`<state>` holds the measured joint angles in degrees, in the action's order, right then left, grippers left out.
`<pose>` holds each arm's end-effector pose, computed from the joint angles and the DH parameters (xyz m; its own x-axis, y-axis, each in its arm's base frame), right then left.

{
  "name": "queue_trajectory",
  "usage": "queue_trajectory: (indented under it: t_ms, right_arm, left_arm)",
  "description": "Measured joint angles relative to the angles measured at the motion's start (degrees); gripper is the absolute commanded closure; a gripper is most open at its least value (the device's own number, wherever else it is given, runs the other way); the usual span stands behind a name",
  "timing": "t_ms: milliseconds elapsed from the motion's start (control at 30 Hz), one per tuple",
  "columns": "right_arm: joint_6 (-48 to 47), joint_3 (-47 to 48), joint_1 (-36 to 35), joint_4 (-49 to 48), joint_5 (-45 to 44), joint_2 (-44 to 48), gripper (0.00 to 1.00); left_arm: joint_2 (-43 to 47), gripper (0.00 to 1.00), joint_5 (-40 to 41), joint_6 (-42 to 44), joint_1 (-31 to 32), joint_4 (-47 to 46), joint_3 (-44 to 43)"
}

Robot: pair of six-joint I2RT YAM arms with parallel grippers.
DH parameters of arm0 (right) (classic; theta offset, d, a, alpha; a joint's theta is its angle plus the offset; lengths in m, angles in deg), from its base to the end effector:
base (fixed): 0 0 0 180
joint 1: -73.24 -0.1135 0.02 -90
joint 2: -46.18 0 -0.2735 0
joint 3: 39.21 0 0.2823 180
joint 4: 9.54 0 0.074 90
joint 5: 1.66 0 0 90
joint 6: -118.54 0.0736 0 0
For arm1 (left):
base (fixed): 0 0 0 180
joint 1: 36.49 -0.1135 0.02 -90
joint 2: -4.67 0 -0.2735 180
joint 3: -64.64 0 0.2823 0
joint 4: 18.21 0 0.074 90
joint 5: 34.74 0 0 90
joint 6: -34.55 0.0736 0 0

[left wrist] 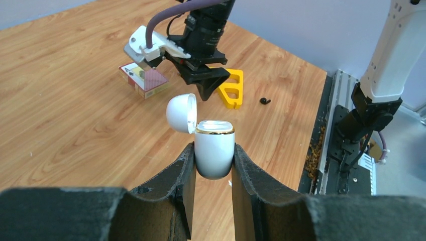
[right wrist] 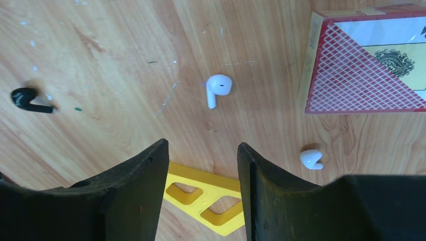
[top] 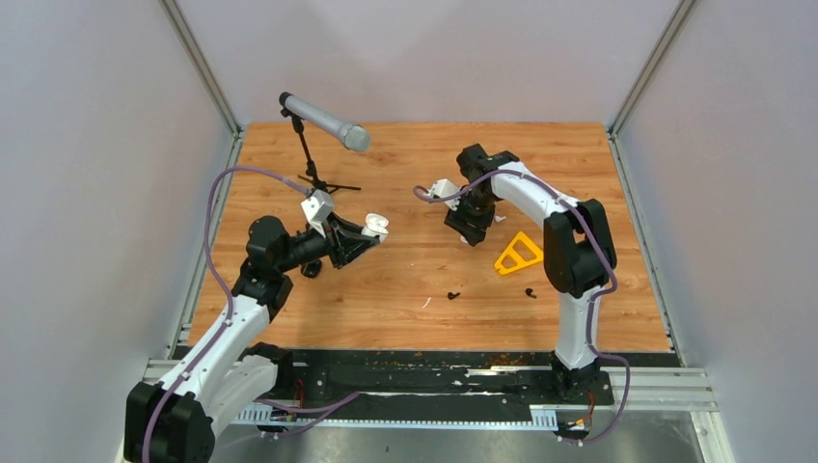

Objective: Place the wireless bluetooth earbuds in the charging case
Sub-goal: Pick up the earbud from the center of the board.

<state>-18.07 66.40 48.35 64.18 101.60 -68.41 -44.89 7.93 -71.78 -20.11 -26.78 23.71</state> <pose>0.3840 0.1968 0.1737 -0.3012 -0.9195 -0.2526 -0.9534 0.2947 0.0640 0.2204 -0.1212 0.2792 -0.2531 -0.1243 -0.9594 0.8601 0.4251 -0.2819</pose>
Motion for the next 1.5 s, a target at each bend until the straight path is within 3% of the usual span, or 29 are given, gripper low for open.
queue_trajectory:
  t_ms: [667,1500]
  right_arm:
    - [-2.0,2.4,0.5,-6.7,-7.7,-8.5,0.49]
    - [0.0,2.4,-3.2,-4.9,-3.5,-8.5,0.55]
  left_arm:
    - [0.0,1.0,-0.3,0.2,-1.5,2.5,-1.1]
    - [0.0,1.0,-0.3,0.2,-1.5,2.8,-1.1]
